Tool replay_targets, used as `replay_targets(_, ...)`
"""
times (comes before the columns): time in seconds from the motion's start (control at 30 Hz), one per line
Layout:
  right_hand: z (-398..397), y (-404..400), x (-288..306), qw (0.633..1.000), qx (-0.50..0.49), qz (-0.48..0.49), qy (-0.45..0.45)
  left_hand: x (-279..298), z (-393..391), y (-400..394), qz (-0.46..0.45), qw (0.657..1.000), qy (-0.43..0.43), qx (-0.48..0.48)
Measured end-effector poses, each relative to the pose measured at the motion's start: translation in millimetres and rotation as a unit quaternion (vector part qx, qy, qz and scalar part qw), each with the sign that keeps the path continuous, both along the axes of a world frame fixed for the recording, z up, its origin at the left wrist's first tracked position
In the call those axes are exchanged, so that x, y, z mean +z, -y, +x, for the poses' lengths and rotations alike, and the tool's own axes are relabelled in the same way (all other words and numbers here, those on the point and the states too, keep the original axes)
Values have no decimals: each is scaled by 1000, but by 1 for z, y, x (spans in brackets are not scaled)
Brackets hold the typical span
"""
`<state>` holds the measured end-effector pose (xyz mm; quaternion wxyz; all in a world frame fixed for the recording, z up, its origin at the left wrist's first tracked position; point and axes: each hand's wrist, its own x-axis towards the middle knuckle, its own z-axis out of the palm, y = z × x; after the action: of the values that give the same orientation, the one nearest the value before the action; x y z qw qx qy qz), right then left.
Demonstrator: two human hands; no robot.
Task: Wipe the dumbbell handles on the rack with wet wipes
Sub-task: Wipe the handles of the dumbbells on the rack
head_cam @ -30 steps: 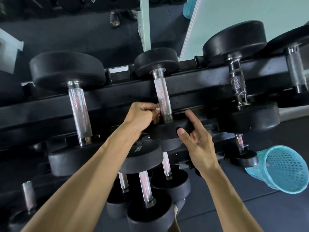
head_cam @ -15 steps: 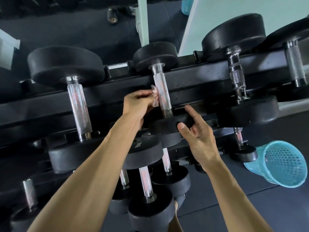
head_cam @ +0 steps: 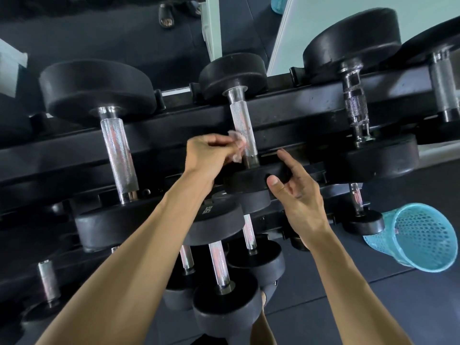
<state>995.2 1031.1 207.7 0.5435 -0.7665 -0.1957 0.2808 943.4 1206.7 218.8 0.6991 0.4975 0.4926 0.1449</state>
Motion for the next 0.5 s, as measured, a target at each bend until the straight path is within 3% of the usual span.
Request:
replay_targets(0.13,-2,-1,0,1000,-4,9,0,4,-11,9,87,992,-42,-82)
replay_targets(0.33,0,0,-3,1000,3,8,-7,4,22,-14,137,987,18,84)
replay_targets(0.5,-2,0,-2,1000,-5,15,3,-4,-7,15,158,986,-30,-36)
